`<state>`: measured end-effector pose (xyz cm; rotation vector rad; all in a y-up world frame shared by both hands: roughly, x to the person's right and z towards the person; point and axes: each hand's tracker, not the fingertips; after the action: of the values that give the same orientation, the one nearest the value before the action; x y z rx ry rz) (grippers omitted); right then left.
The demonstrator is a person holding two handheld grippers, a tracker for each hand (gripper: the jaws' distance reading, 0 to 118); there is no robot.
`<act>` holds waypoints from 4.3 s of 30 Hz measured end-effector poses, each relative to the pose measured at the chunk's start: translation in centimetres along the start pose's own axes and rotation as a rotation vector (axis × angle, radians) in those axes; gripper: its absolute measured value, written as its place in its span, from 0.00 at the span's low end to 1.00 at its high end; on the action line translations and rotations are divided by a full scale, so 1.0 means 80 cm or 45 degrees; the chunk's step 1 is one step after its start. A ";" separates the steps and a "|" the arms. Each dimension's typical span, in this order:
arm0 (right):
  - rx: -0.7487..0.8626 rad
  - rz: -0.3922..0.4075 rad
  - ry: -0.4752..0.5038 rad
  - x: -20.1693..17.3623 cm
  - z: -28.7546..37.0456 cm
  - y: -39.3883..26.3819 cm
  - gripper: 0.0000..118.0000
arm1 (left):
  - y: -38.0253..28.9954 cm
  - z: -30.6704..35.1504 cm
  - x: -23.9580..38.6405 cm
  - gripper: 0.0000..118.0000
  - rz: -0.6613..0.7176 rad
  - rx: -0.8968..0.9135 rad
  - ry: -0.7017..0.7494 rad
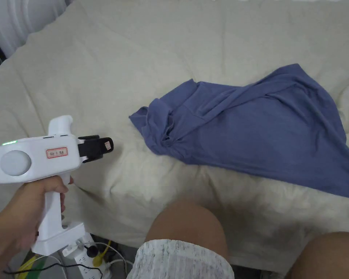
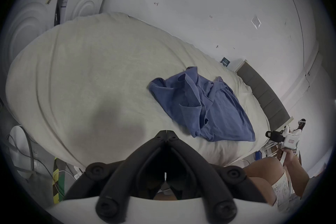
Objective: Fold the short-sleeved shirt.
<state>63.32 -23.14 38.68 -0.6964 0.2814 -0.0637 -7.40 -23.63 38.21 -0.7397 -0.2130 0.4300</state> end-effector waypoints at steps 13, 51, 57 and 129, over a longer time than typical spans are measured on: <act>0.017 -0.018 -0.060 0.001 0.013 0.013 0.01 | 0.083 -0.088 0.037 0.01 -0.077 -0.037 -0.075; -0.199 0.066 0.111 0.014 -0.071 -0.015 0.61 | 0.036 -0.099 -0.004 0.01 0.239 -0.074 -0.197; -0.194 0.137 0.036 0.010 -0.100 -0.027 0.61 | 0.032 -0.094 -0.002 0.01 0.253 -0.059 -0.211; 0.750 -0.030 0.203 -0.065 0.068 0.663 0.05 | 0.653 0.130 0.286 0.01 0.189 0.848 -0.369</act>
<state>57.91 21.72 9.89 -0.1089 0.3852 -0.2154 -6.30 27.28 10.51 -0.0357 -0.2674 0.7043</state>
